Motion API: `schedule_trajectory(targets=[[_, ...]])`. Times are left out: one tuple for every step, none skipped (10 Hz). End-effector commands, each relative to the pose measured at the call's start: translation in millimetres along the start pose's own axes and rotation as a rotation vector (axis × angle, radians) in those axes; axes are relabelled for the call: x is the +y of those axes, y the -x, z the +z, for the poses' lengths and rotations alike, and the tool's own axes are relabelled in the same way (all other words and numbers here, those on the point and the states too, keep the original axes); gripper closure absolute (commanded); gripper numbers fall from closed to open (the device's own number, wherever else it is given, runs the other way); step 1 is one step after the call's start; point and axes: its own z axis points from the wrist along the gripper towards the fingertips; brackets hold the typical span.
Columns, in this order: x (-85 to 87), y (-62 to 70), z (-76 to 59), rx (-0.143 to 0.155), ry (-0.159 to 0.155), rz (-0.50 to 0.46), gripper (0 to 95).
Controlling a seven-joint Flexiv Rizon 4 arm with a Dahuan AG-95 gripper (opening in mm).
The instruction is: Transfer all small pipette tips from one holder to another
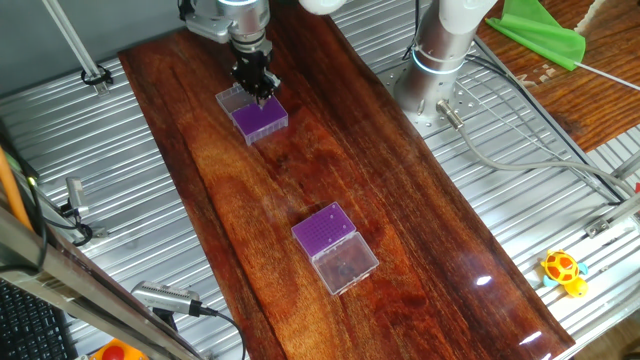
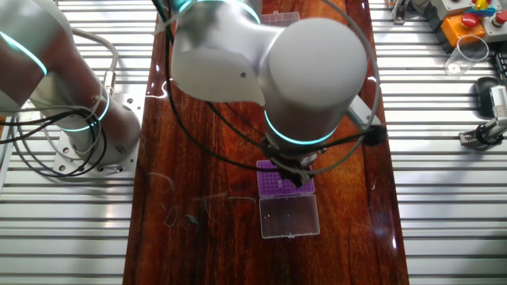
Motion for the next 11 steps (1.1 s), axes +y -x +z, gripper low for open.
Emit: schedule_trajectory(targets=[[-0.2, -2.5, 0.8, -0.001, -0.002, -0.004, 95.0], [-0.5, -3.0, 1.7, -0.001, -0.003, -0.005, 95.0], [-0.5, -3.6, 2.6, -0.002, -0.003, -0.006, 95.0], [-0.7, -4.1, 3.4, -0.002, -0.003, -0.005, 95.0], [-1.0, -4.8, 4.1, -0.004, -0.002, -0.006, 95.0], [-1.1, -5.0, 4.5, -0.005, -0.002, -0.007, 95.0], [-1.1, -5.0, 5.1, -0.005, -0.002, -0.007, 95.0], [-1.1, -5.1, 5.6, -0.005, -0.002, -0.007, 95.0], [-0.8, -5.6, 6.2, -0.005, -0.003, -0.007, 95.0], [-0.3, -6.0, 7.2, -0.005, -0.003, -0.006, 95.0], [0.5, -6.8, 8.3, -0.007, -0.004, -0.006, 95.0]])
